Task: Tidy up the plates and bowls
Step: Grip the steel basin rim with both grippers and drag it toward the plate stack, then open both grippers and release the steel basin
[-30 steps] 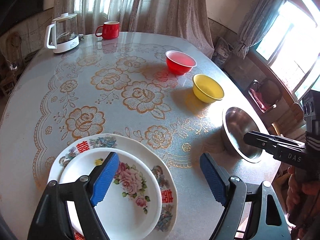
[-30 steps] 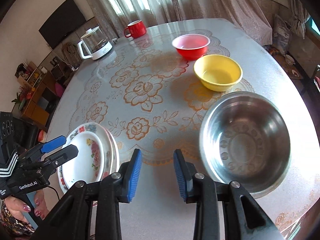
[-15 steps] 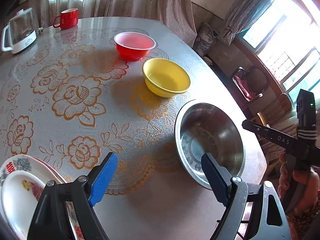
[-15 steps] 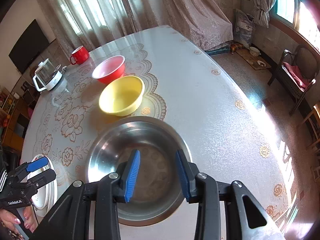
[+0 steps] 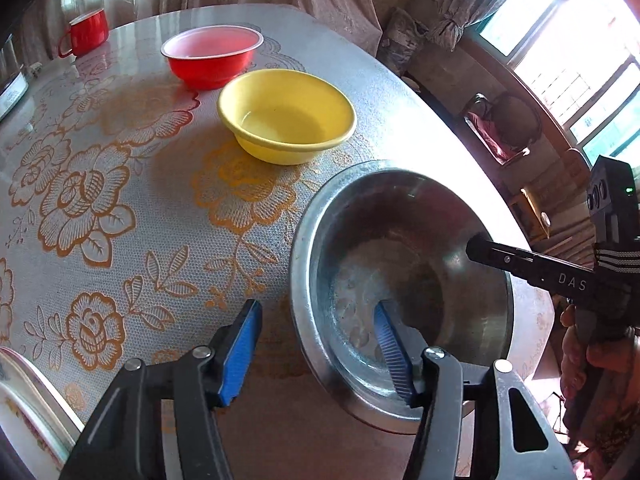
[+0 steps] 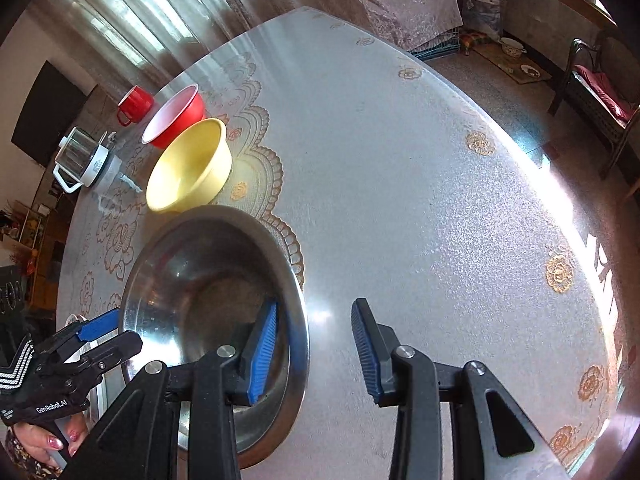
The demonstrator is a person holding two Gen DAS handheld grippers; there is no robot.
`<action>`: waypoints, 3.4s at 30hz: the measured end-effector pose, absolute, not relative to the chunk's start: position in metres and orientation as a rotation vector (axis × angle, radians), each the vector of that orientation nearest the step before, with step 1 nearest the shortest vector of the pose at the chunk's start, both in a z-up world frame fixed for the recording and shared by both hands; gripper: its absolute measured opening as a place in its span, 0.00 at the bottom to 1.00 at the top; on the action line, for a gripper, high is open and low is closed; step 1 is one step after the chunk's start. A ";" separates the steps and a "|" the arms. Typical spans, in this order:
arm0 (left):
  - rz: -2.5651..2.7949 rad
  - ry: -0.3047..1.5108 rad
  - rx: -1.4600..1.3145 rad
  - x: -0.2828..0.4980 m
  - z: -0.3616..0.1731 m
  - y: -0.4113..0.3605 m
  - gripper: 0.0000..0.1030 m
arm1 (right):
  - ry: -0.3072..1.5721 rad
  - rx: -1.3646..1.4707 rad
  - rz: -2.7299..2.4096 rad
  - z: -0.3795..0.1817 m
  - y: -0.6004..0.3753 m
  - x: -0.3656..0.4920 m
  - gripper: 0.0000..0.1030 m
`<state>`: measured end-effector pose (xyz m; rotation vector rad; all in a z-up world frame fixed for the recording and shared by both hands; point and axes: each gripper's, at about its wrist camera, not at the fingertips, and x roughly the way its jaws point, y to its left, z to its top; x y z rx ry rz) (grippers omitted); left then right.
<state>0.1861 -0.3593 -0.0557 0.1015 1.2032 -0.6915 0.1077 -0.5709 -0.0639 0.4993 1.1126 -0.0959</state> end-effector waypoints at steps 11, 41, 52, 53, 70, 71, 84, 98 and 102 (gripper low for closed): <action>-0.692 1.232 0.194 0.177 -0.068 -0.367 0.22 | 1.135 0.465 -0.052 -0.070 -0.555 0.115 0.12; -0.532 1.255 0.130 0.135 -0.063 -0.242 0.23 | 1.185 0.348 0.107 -0.066 -0.435 0.124 0.12; -0.514 1.230 0.165 0.138 -0.064 -0.256 0.23 | 1.188 0.370 0.074 -0.068 -0.436 0.114 0.13; -0.511 1.230 0.165 0.138 -0.064 -0.256 0.23 | 1.187 0.370 0.073 -0.069 -0.436 0.115 0.13; -0.492 1.227 0.166 0.135 -0.063 -0.254 0.26 | 1.206 0.407 0.083 -0.071 -0.438 0.117 0.15; -0.490 1.226 0.169 0.134 -0.062 -0.254 0.26 | 1.208 0.406 0.085 -0.071 -0.438 0.117 0.15; -0.454 1.186 0.166 0.137 -0.044 -0.246 0.49 | 1.226 0.445 0.099 -0.066 -0.441 0.117 0.26; -0.423 1.083 0.120 0.176 0.005 -0.248 0.69 | 1.123 0.337 0.054 -0.023 -0.486 0.126 0.29; -0.398 1.067 0.114 0.197 0.009 -0.261 0.75 | 1.114 0.321 0.010 -0.021 -0.516 0.143 0.29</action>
